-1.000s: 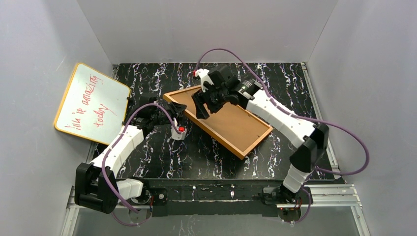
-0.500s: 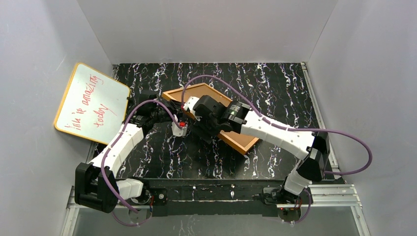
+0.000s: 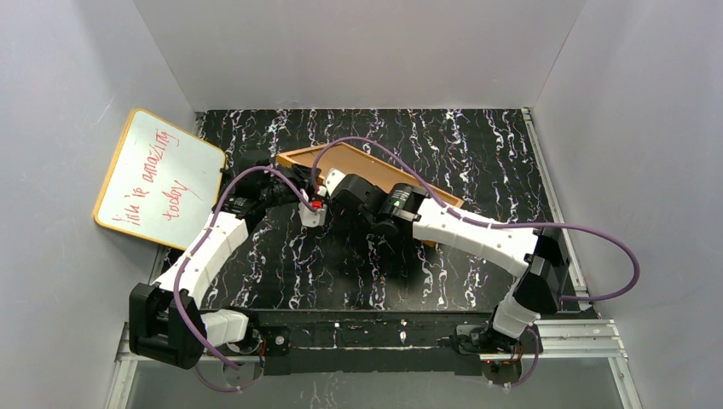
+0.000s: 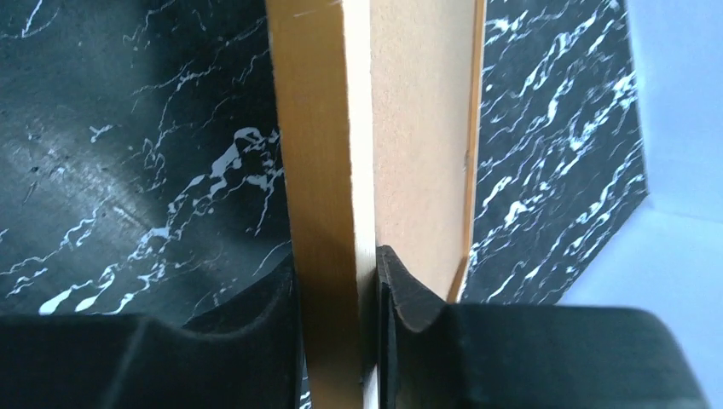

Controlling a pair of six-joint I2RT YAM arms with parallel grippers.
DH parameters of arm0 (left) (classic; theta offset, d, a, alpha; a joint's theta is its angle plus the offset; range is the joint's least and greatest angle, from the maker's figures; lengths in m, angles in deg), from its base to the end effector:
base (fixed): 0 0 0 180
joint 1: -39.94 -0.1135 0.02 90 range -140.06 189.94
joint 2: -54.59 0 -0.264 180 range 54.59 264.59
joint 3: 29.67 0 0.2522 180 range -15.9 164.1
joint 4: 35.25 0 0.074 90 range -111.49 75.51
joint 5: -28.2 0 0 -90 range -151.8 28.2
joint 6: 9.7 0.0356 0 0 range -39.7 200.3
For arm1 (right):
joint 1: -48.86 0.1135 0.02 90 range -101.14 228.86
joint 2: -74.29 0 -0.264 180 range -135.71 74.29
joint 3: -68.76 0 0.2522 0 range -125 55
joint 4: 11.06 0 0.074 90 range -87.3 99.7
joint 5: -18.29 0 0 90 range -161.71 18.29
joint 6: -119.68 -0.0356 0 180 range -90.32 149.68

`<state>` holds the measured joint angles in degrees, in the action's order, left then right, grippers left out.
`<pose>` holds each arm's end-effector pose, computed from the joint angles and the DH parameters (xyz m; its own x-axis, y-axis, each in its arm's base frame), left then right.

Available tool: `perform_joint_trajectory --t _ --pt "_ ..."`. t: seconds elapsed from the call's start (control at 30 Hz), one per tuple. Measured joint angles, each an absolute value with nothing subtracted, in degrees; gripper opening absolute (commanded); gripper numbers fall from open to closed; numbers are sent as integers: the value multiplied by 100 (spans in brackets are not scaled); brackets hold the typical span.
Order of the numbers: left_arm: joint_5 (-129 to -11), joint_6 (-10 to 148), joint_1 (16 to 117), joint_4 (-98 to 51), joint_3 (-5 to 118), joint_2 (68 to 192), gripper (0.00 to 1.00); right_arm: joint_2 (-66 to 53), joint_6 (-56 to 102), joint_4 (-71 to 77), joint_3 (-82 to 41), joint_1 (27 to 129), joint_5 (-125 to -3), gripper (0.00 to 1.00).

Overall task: Put the photo into the frame
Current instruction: Turn over the photo frame at the center of the board.

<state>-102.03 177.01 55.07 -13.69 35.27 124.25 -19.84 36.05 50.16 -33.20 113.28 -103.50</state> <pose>0.2549 -0.0927 0.2955 0.8030 0.5683 -0.1792 0.3359 -0.1832 0.9239 0.1685 0.3085 0.3275 -0.2744 -0.7917 -0.5458 -0.6656 0.5660 -0.4864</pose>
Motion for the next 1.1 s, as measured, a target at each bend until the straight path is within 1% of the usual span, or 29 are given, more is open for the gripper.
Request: perform_joint_trajectory --t 0.1,0.13,0.17,0.33,0.43,0.47,0.57,0.6,0.63,0.73,0.8,0.87,0.93,1.1 --pt "-10205 17508 5503 -1535 3615 12419 75 -1988 3867 4817 -3373 11372 -10551 20" --pt "-10214 17436 5497 -1584 3639 12414 93 -1988 3874 4747 -3383 11368 -10586 19" --pt "-10216 17360 5497 -1632 3656 12408 98 -1997 3882 4716 -3416 11354 -10590 18" --pt "-10115 16400 5497 -2204 3687 12382 98 -2250 3845 4636 -3934 11315 -10573 15" --pt "-9833 15436 5448 -2517 3916 12414 98 -2517 3683 4675 -4507 11236 -10612 13" --pt "-9707 15039 5398 -2578 4098 12469 98 -2646 3605 4751 -4881 11142 -10643 13" --pt "-9394 14337 5260 -2561 4946 12841 98 -3068 3664 4998 -6061 10852 -10709 13" --pt "-9298 13819 5243 -2589 5195 12981 98 -3171 3452 4963 -6334 10771 -10608 13" --pt "-9073 13244 5151 -2532 5593 13188 98 -3321 3227 4963 -6712 10681 -10444 13" --pt "-8548 11727 4541 -2270 6880 13907 98 -3518 2798 5221 -7285 10412 -9721 12" --pt "-8354 10923 4041 -2029 7571 14349 98 -3533 2381 5226 -7348 10082 -8977 12" --pt "-8264 10409 3652 -1754 7803 14567 98 -3466 1880 5046 -7171 9571 -8186 12" --pt "-8255 10095 3481 -1455 7739 14629 98 -3273 1349 4756 -6695 8915 -7404 12" --pt "-8579 9786 3569 -934 7376 14633 98 -2736 477 4343 -5469 7610 -6213 13"
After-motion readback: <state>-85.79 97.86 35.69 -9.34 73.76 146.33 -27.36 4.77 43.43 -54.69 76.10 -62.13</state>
